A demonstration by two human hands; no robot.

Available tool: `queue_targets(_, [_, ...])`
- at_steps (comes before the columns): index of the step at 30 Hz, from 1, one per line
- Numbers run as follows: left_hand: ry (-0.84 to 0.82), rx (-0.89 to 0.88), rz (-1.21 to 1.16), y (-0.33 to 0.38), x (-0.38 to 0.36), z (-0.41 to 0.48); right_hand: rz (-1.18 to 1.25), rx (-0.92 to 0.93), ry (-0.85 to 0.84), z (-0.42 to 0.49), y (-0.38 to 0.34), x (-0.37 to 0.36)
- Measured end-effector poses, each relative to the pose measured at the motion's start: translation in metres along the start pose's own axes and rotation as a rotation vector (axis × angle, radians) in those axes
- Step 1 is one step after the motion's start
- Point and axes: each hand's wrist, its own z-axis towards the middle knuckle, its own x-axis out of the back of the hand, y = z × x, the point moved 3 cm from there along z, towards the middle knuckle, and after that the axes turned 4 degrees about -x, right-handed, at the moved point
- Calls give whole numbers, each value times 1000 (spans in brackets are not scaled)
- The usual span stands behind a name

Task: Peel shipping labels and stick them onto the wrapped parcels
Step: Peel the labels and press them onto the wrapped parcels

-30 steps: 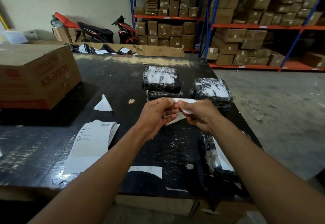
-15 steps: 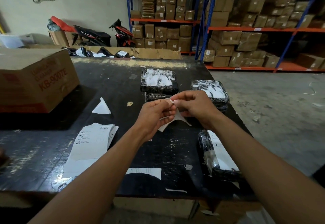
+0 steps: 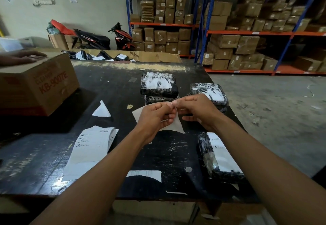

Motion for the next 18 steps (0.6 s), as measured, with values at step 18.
queue_targets(18, [351, 218, -247, -9, 4, 2, 285, -159, 127, -2, 16, -10])
